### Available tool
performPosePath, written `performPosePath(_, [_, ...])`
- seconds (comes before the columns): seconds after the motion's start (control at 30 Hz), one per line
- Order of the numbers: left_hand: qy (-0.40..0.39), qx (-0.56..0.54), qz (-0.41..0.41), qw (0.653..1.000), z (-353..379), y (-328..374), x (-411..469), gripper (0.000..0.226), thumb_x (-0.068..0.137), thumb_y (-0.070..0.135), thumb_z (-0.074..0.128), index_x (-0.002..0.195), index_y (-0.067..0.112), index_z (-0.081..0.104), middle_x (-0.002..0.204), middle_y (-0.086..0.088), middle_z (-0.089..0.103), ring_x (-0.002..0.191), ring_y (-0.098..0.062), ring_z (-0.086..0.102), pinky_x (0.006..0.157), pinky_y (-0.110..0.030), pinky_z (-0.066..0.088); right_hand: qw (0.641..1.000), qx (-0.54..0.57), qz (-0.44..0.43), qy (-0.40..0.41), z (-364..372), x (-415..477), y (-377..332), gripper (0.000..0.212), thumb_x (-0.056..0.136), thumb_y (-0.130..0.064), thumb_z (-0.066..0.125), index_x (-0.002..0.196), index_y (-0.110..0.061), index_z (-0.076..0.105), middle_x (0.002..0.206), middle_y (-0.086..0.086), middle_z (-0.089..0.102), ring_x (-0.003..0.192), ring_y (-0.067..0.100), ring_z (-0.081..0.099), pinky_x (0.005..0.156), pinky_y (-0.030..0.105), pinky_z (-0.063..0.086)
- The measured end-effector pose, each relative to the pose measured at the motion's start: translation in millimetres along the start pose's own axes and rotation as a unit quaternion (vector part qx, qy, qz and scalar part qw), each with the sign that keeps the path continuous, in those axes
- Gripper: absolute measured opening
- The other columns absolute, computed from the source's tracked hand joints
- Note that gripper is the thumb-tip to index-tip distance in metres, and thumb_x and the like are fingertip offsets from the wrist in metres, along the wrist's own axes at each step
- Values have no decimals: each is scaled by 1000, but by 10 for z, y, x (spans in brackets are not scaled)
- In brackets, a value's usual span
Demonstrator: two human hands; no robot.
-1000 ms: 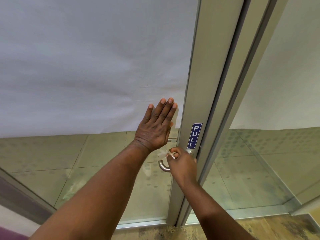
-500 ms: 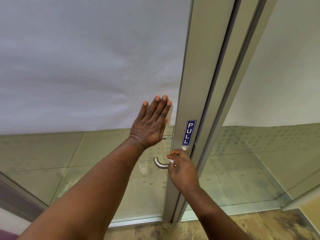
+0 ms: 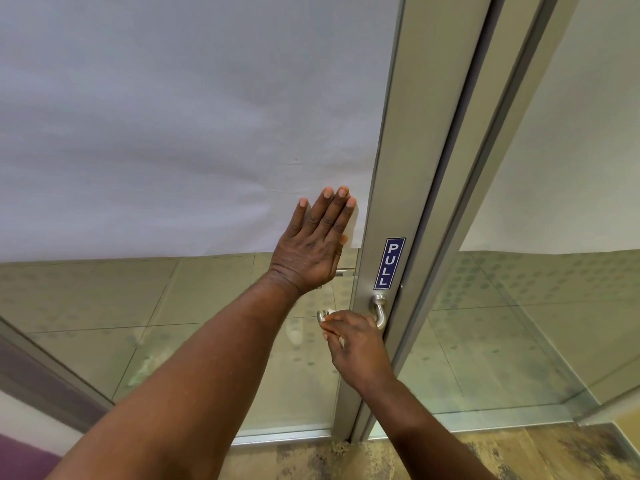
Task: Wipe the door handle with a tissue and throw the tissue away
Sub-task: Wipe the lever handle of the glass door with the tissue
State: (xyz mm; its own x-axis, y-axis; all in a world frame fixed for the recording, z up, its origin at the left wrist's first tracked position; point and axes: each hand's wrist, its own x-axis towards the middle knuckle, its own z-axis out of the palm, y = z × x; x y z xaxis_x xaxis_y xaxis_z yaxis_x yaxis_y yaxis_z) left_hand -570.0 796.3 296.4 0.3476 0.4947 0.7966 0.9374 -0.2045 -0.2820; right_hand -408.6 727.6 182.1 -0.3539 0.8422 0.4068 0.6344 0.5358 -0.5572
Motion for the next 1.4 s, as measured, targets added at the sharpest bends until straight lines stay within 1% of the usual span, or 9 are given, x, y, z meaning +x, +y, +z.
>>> performPosePath(0.17, [-2,0,2,1000,7,-14,1,69,104,29,35,162,10,1,169,-6,-19,157,-25,-14,126,-46,-8,999,-40,16,-4,81,163,-78,24,86,-34,71,108,-28,74,104,-9,67,92,14,63,88,35,38])
performPosePath(0.23, [-3,1,3,1000,8,-13,0,70,104,30,35,162,10,0,169,-6,-19,156,-25,-14,126,-46,-8,998,-51,41,-5,110,232,-119,23,87,-36,68,107,-26,73,104,-7,67,89,16,63,89,36,37])
performPosePath(0.4, [-2,5,1,1000,-4,-7,1,69,104,29,36,161,10,2,169,-6,-20,156,-25,-14,126,-46,-8,993,-83,68,-41,138,340,-241,24,88,-31,63,111,-24,69,107,-3,62,91,21,62,94,38,38])
performPosePath(0.6, [-9,10,-1,1000,-22,-7,8,70,104,30,37,161,10,1,168,-5,-23,156,-23,-17,126,-45,-9,995,-91,16,-30,89,188,-222,24,74,-16,74,96,-25,70,95,-5,58,84,17,60,84,37,41])
performPosePath(0.73, [-13,12,-5,1000,-24,-2,7,71,104,30,38,161,10,0,167,-5,-24,156,-23,-18,126,-45,-10,993,-113,-13,-30,58,70,-148,33,68,-10,77,93,-28,67,94,-7,57,89,17,59,82,37,41])
performPosePath(0.87, [-20,9,-4,1000,-33,-5,8,71,104,30,36,161,11,-2,167,-5,-24,155,-23,-19,126,-45,-11,991,-126,-32,-38,-6,12,-66,36,68,-11,83,96,-28,68,97,-8,59,93,16,59,85,37,45])
performPosePath(1.03, [-24,7,-1,1000,-41,-5,10,71,104,31,32,161,12,-7,167,-5,-25,155,-23,-20,125,-44,-12,989,-137,-35,-34,-149,-40,136,30,75,-11,81,96,-28,68,103,-9,62,99,14,60,94,38,43])
performPosePath(1.27, [-21,8,-5,1000,-27,0,8,68,104,30,32,161,11,-1,167,-4,-25,155,-23,-20,126,-44,-12,988,-146,-39,-22,-380,-86,423,28,76,-12,80,94,-29,67,102,-9,63,100,15,60,91,34,39])
performPosePath(1.4, [-21,10,-5,1000,-33,4,13,68,105,30,31,161,11,-1,167,-4,-25,155,-22,-19,126,-44,-12,990,-141,-29,-10,-421,-104,536,29,74,-9,82,92,-27,67,102,-8,64,100,18,61,91,38,41])
